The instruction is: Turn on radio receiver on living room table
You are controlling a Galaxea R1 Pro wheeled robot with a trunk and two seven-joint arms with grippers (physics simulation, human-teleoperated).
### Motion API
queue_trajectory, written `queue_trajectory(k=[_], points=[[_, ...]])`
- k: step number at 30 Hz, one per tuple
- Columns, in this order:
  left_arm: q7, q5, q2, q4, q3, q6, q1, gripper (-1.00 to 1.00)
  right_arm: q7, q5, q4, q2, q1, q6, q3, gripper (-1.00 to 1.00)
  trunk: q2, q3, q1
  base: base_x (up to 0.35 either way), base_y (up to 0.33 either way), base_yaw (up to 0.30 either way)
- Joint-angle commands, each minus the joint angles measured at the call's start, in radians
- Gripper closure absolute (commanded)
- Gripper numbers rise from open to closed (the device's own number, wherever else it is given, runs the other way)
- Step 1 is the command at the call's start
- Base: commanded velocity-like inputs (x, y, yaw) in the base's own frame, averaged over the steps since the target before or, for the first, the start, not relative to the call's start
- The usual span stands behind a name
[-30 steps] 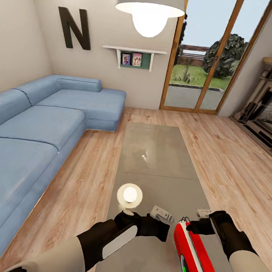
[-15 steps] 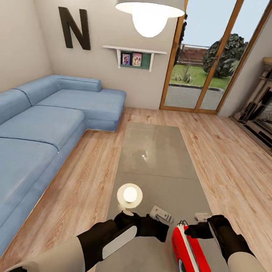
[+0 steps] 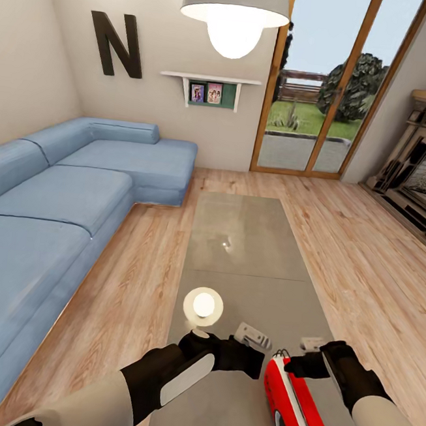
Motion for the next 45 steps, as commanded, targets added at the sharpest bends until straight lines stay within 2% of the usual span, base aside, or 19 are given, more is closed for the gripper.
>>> queue_trajectory(k=[1,16,17,37,43,45], points=[[0.000,0.000,0.000,0.000,0.000,0.000,0.000,1.00,0.000,0.000,0.002,0.000,0.000,-0.003,0.000,1.00,0.000,0.000,0.000,0.000,0.000,0.000],[0.000,0.001,0.000,0.000,-0.001,-0.001,0.000,1.00,0.000,-0.001,0.006,0.002,0.000,-0.008,-0.001,1.00,0.000,0.000,0.000,0.000,0.000,0.000],[0.000,0.001,0.000,0.000,-0.001,-0.001,0.000,1.00,0.000,-0.001,0.007,0.002,0.000,-0.008,-0.001,-1.00,0.000,0.000,0.000,0.000,0.000,0.000],[-0.002,0.004,0.000,0.001,-0.001,-0.002,0.000,1.00,0.003,0.002,0.006,0.002,0.000,-0.011,0.000,-1.00,0.000,0.000,0.000,0.000,0.000,0.000],[-0.003,0.008,0.000,0.001,-0.001,-0.002,0.000,1.00,0.015,0.001,-0.017,0.001,0.000,-0.009,-0.003,-1.00,0.000,0.000,0.000,0.000,0.000,0.000],[-0.004,0.010,0.000,0.002,-0.001,-0.002,0.000,1.00,0.014,-0.001,-0.073,-0.005,0.000,-0.006,-0.005,-1.00,0.000,0.000,0.000,0.000,0.000,0.000]])
